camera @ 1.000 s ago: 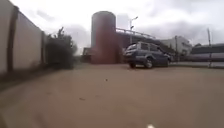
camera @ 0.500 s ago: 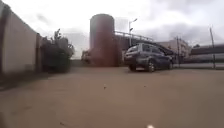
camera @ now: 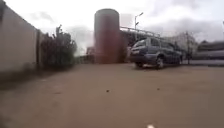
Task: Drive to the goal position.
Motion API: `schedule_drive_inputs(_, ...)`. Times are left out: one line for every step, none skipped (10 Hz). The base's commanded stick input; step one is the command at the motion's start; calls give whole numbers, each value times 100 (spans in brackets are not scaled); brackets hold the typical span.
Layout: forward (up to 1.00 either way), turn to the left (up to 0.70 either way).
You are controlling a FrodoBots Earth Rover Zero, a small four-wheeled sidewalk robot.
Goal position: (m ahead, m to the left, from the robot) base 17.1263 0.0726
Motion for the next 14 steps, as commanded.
schedule_drive_inputs(100,0)
schedule_drive_inputs(100,0)
schedule_drive_inputs(100,0)
schedule_drive_inputs(100,0)
schedule_drive_inputs(100,0)
schedule_drive_inputs(100,0)
schedule_drive_inputs(100,0)
schedule_drive_inputs(100,0)
schedule_drive_inputs(100,0)
schedule_drive_inputs(100,0)
schedule_drive_inputs(100,0)
schedule_drive_inputs(100,0)
schedule_drive_inputs(100,0)
schedule_drive_inputs(100,0)
